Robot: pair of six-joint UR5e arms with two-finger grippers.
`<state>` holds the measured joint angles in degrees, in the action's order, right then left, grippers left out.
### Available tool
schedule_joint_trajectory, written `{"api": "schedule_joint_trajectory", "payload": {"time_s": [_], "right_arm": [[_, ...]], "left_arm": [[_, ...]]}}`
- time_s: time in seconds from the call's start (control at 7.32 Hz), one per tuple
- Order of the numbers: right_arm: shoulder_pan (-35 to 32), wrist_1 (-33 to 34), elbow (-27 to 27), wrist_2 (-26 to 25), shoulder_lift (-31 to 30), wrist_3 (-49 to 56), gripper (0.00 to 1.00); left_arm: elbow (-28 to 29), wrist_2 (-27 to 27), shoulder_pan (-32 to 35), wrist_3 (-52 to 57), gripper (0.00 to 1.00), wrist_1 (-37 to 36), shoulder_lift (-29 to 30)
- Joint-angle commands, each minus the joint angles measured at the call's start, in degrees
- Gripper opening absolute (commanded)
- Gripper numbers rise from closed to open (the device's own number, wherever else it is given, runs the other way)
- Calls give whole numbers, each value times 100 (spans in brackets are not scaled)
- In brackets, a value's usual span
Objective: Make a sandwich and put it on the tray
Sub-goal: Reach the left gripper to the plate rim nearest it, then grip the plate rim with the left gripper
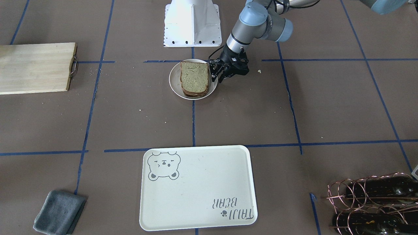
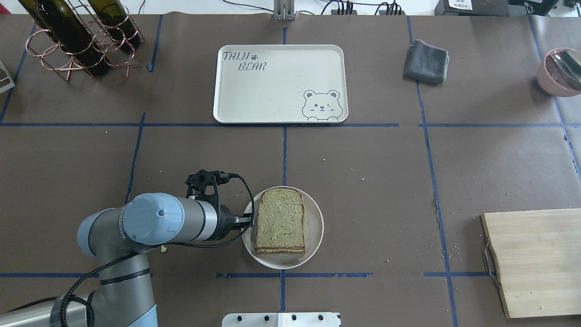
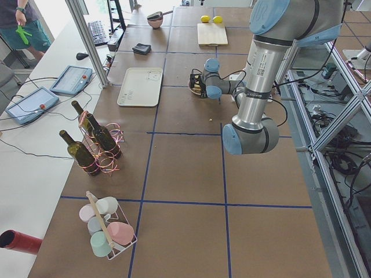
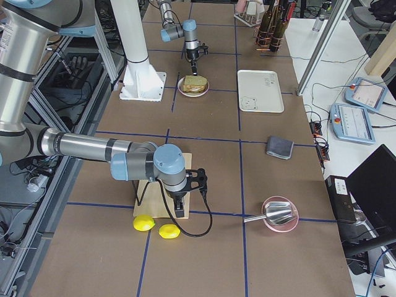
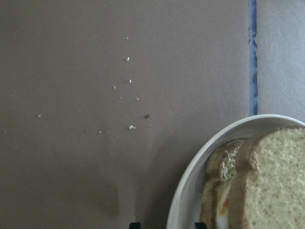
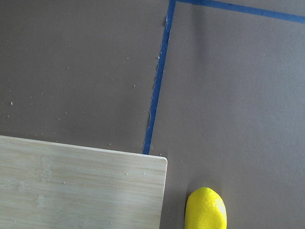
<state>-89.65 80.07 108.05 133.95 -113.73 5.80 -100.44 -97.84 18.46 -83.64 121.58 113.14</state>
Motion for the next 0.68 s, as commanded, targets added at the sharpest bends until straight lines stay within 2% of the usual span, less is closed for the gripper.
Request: {"api": "schedule_joint_trajectory", "payload": {"time_s": [0.0,0.55], "right_arm": [[0,0,-3,-18,9,0,100],[0,0,-21,-71,9,0,100]], "left_arm": [[94,2,-9,5,0,119,-11],[-20,-77,61,84,0,323,68]]}}
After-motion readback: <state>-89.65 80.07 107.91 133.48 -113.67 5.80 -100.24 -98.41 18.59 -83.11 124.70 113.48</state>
